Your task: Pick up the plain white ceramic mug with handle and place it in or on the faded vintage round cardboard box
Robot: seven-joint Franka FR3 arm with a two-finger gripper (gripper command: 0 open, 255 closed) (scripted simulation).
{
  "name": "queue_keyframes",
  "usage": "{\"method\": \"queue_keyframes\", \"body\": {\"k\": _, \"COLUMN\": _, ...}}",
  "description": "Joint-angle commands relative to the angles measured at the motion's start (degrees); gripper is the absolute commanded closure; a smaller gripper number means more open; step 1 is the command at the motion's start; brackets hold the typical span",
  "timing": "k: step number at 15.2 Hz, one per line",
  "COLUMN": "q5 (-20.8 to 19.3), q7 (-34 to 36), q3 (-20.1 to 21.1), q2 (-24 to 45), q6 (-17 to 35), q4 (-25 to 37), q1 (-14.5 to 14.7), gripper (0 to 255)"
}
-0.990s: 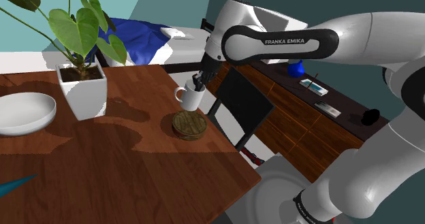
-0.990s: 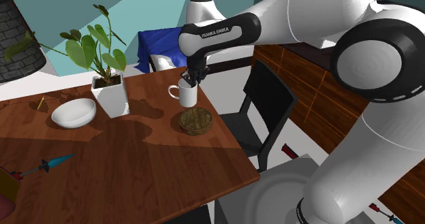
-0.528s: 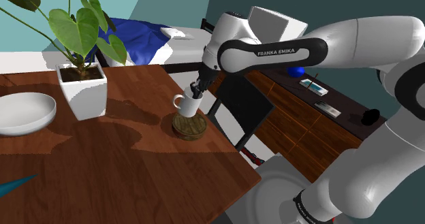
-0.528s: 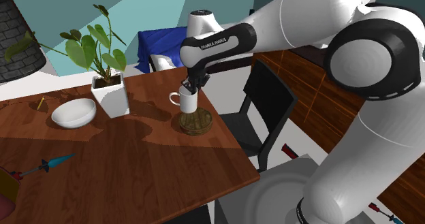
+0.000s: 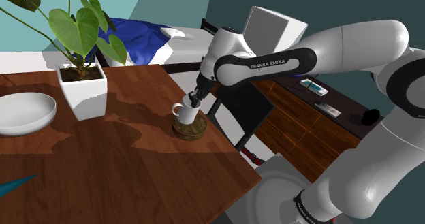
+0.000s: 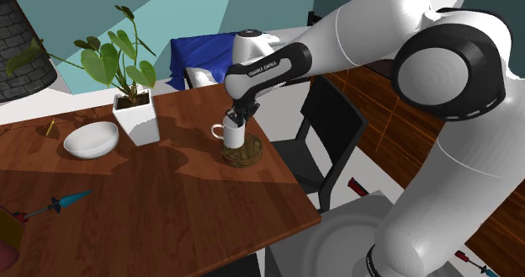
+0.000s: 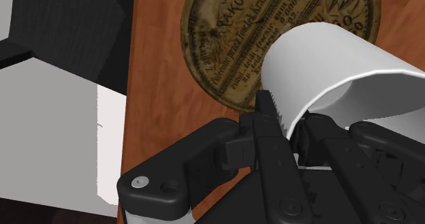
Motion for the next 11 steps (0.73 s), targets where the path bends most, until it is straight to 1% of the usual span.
{"method": "queue_keyframes", "body": {"k": 1, "q5": -0.22, "q7": 0.12, "q3": -0.02, "q2": 0.69, "q6": 1.33, "q4": -0.63, "q1": 0.02, "gripper": 255}}
{"method": "queue_keyframes", "body": {"k": 8, "q5": -0.22, "q7": 0.12, "q3": -0.02, "q2": 0.69, "q6": 1.33, "q4": -0.63, "q1": 0.02, "gripper": 255}}
{"method": "queue_keyframes", "body": {"k": 9, "q5": -0.22, "q7": 0.12, "q3": -0.02, "q2": 0.69, "q6": 1.33, "q4": -0.63, "q1": 0.02, "gripper": 0}}
{"method": "queue_keyframes", "body": {"k": 11, "q5": -0.22, "q7": 0.13, "q3": -0.02, "q2": 0.69, "q6": 1.33, "q4": -0.63, "q1": 0.02, "gripper": 0}}
